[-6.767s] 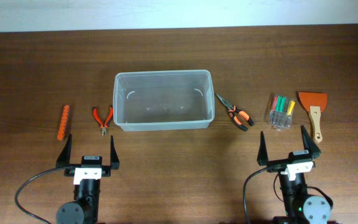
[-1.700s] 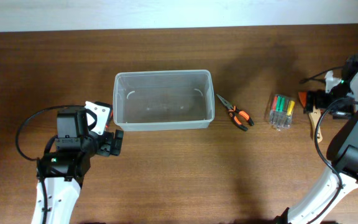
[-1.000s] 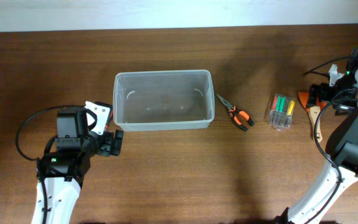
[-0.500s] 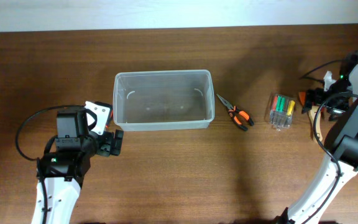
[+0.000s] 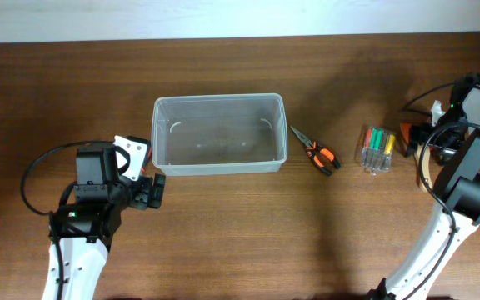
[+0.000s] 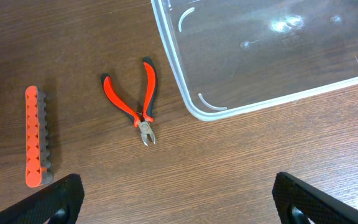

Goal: Pack container
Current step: 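Lower the right gripper and close it on the scraper handle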

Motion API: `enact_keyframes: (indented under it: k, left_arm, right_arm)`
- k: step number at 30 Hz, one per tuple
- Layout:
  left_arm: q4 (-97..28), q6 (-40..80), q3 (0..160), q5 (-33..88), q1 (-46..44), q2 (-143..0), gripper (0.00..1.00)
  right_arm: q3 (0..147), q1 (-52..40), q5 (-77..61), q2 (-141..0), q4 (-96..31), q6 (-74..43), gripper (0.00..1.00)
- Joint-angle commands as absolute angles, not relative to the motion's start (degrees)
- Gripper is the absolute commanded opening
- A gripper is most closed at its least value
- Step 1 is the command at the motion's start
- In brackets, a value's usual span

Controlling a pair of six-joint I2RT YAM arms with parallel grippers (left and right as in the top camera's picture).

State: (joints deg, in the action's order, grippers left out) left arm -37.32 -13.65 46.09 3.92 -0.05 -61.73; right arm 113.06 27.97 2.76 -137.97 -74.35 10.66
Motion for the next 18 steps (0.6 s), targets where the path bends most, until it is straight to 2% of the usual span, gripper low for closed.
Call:
enact_keyframes:
  k: [1, 8, 11, 18]
  left_arm:
    - [-37.36, -12.88, 47.18, 4.73, -0.27, -61.93, 0.99]
    - [-37.36, -12.88, 47.18, 4.73, -0.27, -61.93, 0.99]
    - [-37.36, -12.88, 47.18, 4.73, -0.27, -61.93, 0.99]
    - [-37.36, -12.88, 47.18, 4.73, -0.27, -61.93, 0.99]
  right_arm:
    - [113.36, 27.77, 6.66, -139.92, -73.65, 12.14, 0.87]
    - [113.36, 27.11, 2.81, -139.92, -73.65, 12.16, 0.78]
    - [113.36, 26.68, 2.81, -139.92, -73.49, 12.16, 0.67]
    - [113.36, 26.48, 2.81, -139.92, -71.55, 12.19, 0.65]
